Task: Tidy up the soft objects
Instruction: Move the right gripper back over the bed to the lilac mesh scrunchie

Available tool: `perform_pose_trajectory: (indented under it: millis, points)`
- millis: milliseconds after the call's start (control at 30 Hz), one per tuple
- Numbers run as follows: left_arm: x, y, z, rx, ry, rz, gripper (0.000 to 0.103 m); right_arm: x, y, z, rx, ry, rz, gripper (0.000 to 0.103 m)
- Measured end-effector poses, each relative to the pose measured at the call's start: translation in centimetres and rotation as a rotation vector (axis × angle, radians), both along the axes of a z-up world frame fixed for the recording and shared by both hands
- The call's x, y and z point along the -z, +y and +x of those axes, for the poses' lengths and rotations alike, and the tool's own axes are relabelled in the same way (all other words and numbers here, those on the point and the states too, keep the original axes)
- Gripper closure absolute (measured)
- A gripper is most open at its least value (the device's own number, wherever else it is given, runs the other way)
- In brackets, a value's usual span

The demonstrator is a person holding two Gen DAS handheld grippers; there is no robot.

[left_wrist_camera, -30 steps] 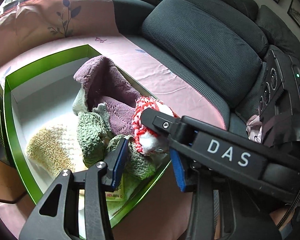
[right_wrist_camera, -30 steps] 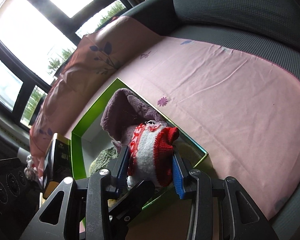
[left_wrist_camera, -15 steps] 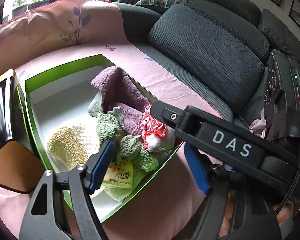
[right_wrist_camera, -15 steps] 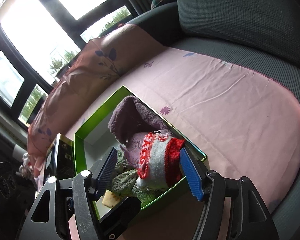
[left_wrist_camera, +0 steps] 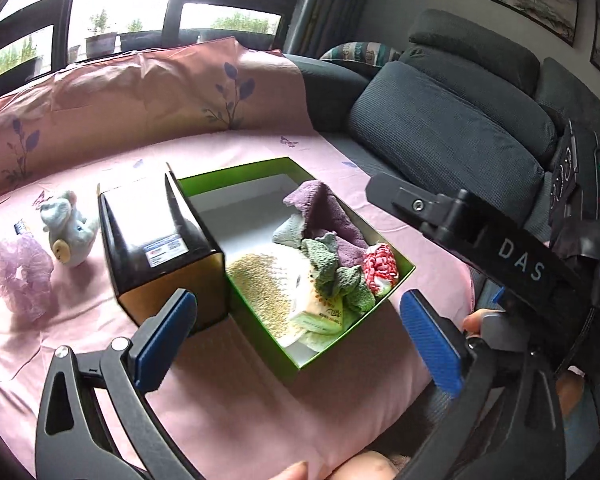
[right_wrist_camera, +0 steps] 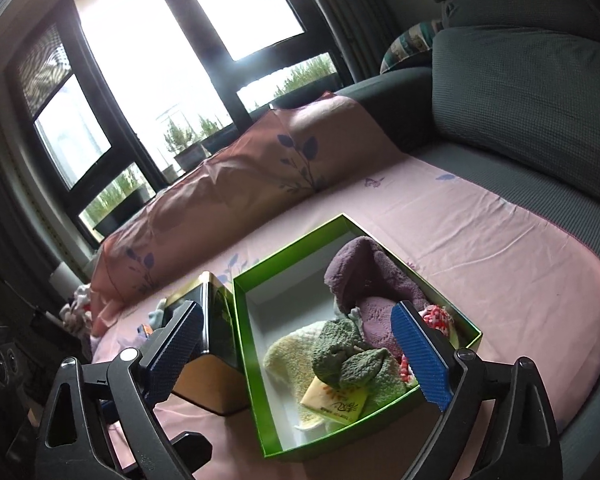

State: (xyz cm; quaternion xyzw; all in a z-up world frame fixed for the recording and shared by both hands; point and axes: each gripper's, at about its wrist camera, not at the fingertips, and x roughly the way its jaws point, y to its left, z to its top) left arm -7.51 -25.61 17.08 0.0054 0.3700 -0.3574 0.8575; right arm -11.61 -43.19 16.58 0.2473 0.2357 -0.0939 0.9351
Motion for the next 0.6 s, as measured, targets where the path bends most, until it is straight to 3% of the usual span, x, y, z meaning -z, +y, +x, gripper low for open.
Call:
perform_pose_trajectory:
  millis: [200,367,467,600]
  points:
    - [-0.1,6.4,0.5,-0.151,-0.007,-0.031,0.001,-1.4,4.4,0.9,-0.096,-0.027,-0.077,0.008]
    - [0.7,11.6,1.8,-0.243,0.009,-0.028,0.001,-1.7,9.1,2.3,-0.190,0.001,-0.192,0.008]
    - [1.5,15.1,2.8,-0.337,0.011,-0.030,0.001,-1.6,11.6,3.3,-0.225,0.020,-0.249,0.008]
    - [3.8,20.6,4.9,-0.522,-0.015,0.026,0.001,-0.9,14.7,4.6,-0.285,0.052,-0.276,0.008]
